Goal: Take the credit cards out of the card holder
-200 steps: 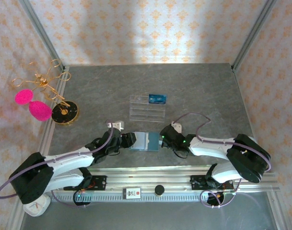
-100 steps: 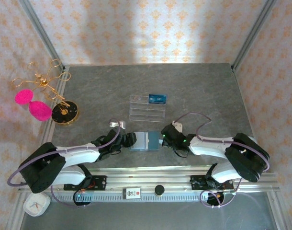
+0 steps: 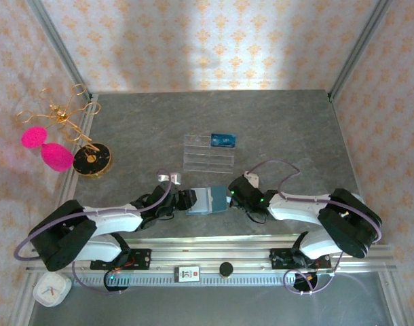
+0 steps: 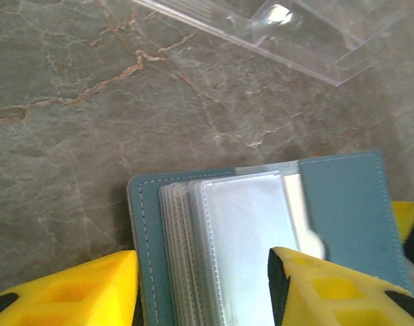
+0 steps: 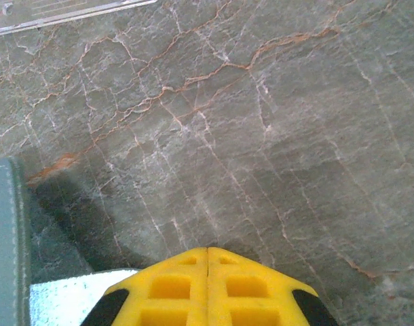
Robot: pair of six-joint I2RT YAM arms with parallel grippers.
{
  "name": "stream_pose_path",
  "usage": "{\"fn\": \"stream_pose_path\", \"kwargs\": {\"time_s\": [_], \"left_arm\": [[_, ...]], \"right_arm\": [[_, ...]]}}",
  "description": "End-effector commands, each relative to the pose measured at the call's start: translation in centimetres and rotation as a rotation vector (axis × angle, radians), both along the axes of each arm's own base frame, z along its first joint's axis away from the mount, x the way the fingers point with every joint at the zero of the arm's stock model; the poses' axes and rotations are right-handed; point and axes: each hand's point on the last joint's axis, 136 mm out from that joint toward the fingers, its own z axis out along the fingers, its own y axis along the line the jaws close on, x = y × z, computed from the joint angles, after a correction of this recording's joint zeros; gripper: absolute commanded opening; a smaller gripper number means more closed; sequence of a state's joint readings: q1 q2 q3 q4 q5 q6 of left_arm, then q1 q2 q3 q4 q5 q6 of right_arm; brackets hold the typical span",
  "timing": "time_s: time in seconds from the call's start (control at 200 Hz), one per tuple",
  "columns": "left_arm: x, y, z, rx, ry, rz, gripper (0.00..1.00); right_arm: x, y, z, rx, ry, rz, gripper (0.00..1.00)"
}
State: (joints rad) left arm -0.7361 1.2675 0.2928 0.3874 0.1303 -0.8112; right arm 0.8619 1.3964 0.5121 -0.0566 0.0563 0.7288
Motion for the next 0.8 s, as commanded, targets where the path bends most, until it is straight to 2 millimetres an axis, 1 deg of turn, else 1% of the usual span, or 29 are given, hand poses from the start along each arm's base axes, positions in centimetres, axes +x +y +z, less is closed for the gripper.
{"fn": "stream_pose_path", "kwargs": {"time_s": [0.0, 0.1, 0.215, 0.28, 0.38, 0.465, 0.631, 0.716, 0.796], "left_arm": [[-0.1, -0.7, 1.4, -0.07, -0.026, -0.003, 0.5], [-0.3, -1.1, 1.9, -0.128, -0.034, -0.009, 0.48], [-0.4, -1.3, 1.5, -0.123, -0.021, -0.015, 0.38], [-0.5, -1.3, 1.4, -0.121, -0.018, -0.017, 0.33], [-0.5, -1.0, 1.5, -0.117, -0.023, -0.009, 0.31], [-0.5, -1.1, 1.9, -0.14, -0.034, -0.011, 0.26], [-0.7, -1.9, 1.9, -0.195, -0.022, -0.028, 0.26], [-0.8, -2.2, 2.3, -0.257, -0.03, -0.03, 0.23], [-0.9, -2.5, 2.8, -0.307, -0.04, -0.03, 0.23]], "right_arm": [[-1.1, -1.6, -2.2, -0.066, 0.05, 0.003, 0.0], [-1.1, -1.4, -2.4, -0.065, 0.057, 0.009, 0.0], [-1.1, -1.2, -2.4, -0.057, 0.064, 0.007, 0.0], [-1.1, -1.0, -2.1, -0.047, 0.061, 0.007, 0.0], [-0.8, -0.6, -1.5, -0.033, 0.051, 0.015, 0.0], [-0.7, -0.4, -1.1, -0.027, 0.047, 0.02, 0.0], [-0.8, 0.1, -1.3, -0.009, 0.06, 0.034, 0.0], [-0.9, 0.6, -1.4, 0.012, 0.067, 0.048, 0.0], [-1.1, 1.0, -1.6, 0.028, 0.078, 0.065, 0.0]]}}
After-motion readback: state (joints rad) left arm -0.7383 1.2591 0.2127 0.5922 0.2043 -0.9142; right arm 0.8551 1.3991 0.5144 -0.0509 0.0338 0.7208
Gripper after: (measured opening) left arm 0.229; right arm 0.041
